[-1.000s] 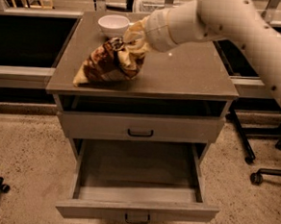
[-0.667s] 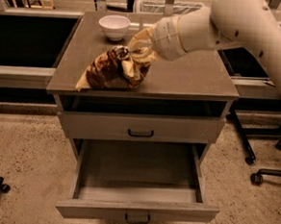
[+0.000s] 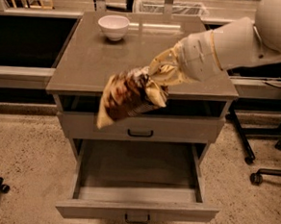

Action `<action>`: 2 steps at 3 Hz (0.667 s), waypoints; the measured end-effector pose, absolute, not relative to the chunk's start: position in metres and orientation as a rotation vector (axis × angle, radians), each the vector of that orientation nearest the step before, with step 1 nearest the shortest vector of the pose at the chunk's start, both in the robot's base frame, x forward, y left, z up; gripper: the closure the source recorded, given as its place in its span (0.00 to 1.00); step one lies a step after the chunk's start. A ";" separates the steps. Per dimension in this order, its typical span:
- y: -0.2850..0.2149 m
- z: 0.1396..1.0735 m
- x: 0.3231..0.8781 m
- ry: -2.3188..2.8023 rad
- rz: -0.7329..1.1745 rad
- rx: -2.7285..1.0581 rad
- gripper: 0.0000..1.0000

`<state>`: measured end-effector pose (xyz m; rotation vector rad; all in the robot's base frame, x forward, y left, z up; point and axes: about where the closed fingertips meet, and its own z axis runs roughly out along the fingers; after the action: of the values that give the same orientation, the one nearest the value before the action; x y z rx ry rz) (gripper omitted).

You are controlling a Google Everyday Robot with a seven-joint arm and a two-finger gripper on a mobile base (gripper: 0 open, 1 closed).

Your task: Place brown chip bag into middle drawer

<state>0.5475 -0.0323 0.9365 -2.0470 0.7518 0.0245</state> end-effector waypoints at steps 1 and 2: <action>-0.096 0.934 0.487 0.783 0.068 -2.088 1.00; -0.096 0.934 0.487 0.783 0.068 -2.088 1.00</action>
Offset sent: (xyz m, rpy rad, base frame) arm -0.0830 -0.1032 -0.0091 -0.0336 0.0826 -0.0329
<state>0.4867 -0.0957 0.9342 -2.0883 0.7828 0.0685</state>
